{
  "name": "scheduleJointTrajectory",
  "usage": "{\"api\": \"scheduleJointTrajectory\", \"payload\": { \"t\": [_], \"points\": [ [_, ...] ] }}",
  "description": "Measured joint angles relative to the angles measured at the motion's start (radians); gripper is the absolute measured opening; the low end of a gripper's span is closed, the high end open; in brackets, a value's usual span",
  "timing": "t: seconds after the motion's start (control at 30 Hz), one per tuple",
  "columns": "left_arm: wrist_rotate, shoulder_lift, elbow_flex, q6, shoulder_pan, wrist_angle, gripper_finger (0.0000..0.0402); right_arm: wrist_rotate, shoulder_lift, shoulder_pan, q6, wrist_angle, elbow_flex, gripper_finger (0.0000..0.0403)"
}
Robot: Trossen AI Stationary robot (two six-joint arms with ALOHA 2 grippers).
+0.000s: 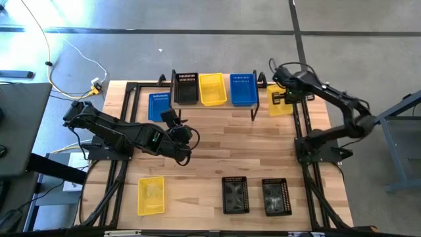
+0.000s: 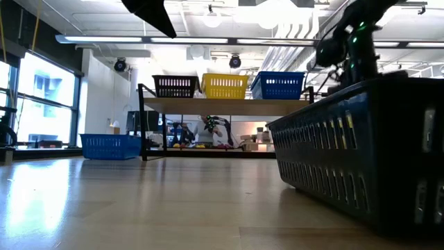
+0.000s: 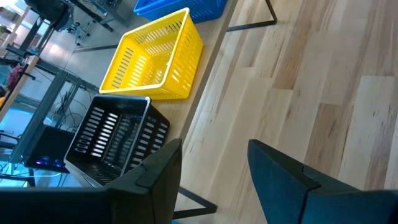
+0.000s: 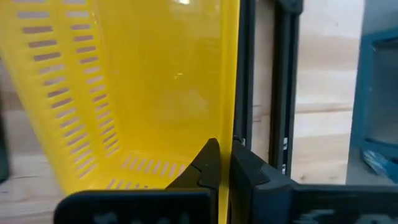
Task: Stack baskets on shelf by color
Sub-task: Stack the right yellow bin on top of the yellow bin on the shelf
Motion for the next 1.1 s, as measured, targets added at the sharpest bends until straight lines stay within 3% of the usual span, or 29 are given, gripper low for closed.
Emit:
{"api": "scheduleJointTrajectory", "payload": {
  "t": [0.47,0.8,1.1],
  "points": [
    [0.000,0.000,0.000,0.000,0.000,0.000,0.0172,0.049,-0.365,0.000,-0.039,0.090,0.000,0.0000],
    [0.000,0.000,0.000,0.000,0.000,0.000,0.0172,-0.111,-0.560,0.008,-0.133,0.304,0.000,0.0000],
    [0.000,0.000,0.000,0.052,-0.003,0.000,0.0172,-0.156,-0.642,0.205,-0.109,0.391,0.000,0.0000]
  ]
}}
